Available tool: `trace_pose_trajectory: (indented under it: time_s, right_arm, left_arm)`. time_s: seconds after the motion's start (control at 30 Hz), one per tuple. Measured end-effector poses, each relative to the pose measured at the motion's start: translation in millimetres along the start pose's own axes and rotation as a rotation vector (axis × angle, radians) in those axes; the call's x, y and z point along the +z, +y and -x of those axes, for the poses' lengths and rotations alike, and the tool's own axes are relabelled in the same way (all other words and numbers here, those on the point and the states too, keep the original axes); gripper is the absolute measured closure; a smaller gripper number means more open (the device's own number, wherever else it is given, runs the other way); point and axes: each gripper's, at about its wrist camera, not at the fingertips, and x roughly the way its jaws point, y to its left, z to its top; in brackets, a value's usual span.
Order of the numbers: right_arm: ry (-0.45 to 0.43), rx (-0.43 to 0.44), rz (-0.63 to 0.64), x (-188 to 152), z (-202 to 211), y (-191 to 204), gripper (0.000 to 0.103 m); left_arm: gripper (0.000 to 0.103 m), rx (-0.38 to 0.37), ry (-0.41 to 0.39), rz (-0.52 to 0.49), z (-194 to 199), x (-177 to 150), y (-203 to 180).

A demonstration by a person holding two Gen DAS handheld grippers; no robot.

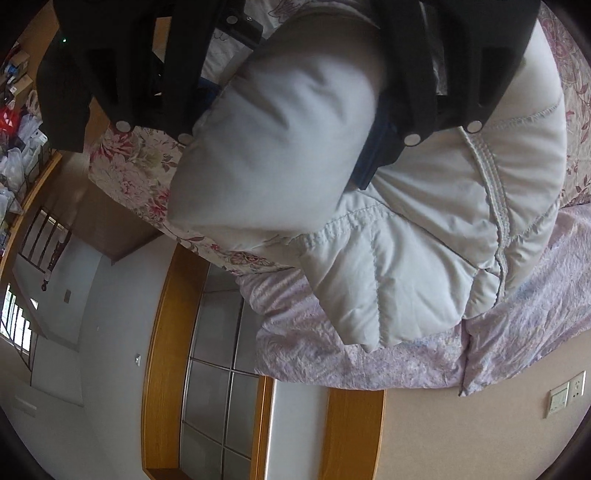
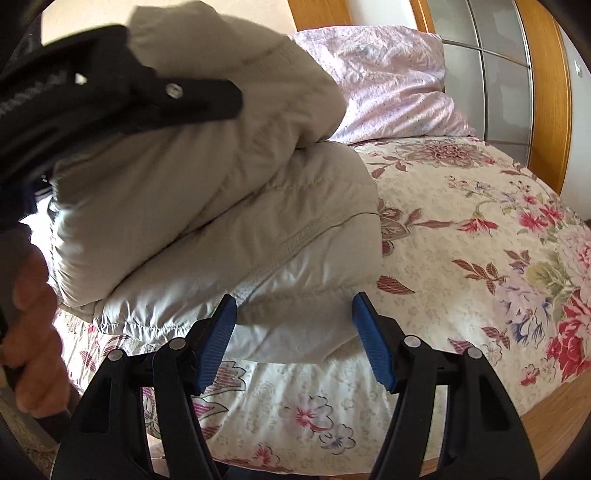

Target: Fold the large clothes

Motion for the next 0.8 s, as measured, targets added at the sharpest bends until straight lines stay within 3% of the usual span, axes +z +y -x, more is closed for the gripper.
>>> trace_pose_trajectory:
  time_s: [0.27, 0.4, 0.53, 0.8]
  right_arm:
    - [-0.009, -0.026, -0.039, -5.3, 6.4, -19.6, 0.036]
    - [-0.007, -0.043, -0.034, -7.1, 8.3, -20.9, 0.036]
    - [-0.010, -0.062, -0.030, -9.2, 13.3, -23.0, 0.036]
    - [-0.018, -0.074, -0.047, -12.8, 20.4, -30.1, 0.036]
  left_arm:
    - [0.035, -0.040, 0.098, 0.046, -40.3, -1.6, -7.5]
    - [0.025, -0.039, 0.122, 0.002, -49.8, -3.4, -14.4]
    - [0.011, -0.036, 0.092, -0.043, -34.2, -6.7, -24.8]
    - [0.002, -0.050, -0.024, -0.124, 25.9, 2.2, -39.7]
